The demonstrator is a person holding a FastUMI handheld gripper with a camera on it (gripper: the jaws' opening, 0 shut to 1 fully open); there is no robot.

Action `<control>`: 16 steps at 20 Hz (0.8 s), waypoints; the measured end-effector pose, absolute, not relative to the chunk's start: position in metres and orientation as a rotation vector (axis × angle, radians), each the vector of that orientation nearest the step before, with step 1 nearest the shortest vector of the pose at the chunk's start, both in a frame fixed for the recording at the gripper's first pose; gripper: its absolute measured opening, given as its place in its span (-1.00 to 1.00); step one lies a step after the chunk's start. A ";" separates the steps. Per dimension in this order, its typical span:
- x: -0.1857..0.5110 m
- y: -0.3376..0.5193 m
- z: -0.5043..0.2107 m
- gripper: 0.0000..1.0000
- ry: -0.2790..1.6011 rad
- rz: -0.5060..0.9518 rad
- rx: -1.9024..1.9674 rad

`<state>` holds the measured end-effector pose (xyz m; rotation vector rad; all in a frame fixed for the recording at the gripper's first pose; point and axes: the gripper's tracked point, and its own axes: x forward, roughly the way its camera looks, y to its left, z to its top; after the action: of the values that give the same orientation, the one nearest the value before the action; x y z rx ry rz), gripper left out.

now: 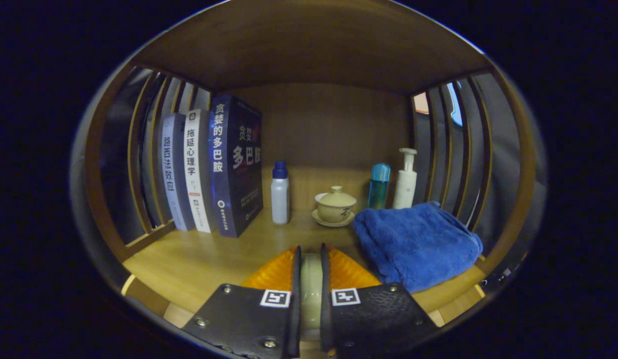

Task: Pull open the drawer, take out the items inside it, and place them on the countertop above the cabinet.

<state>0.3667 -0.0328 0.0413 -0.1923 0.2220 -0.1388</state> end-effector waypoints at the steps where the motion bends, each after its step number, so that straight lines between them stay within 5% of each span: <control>1: 0.370 -0.033 0.042 -0.68 0.218 -0.146 -0.205; 11: 0.395 -0.033 0.036 -0.55 0.222 -0.186 -0.201; 15: 0.375 -0.038 0.041 0.97 0.262 -0.205 -0.184; 16: 0.370 -0.033 0.049 0.97 0.247 -0.197 -0.181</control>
<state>0.3703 -0.0330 0.0494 -0.1812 0.2467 -0.1974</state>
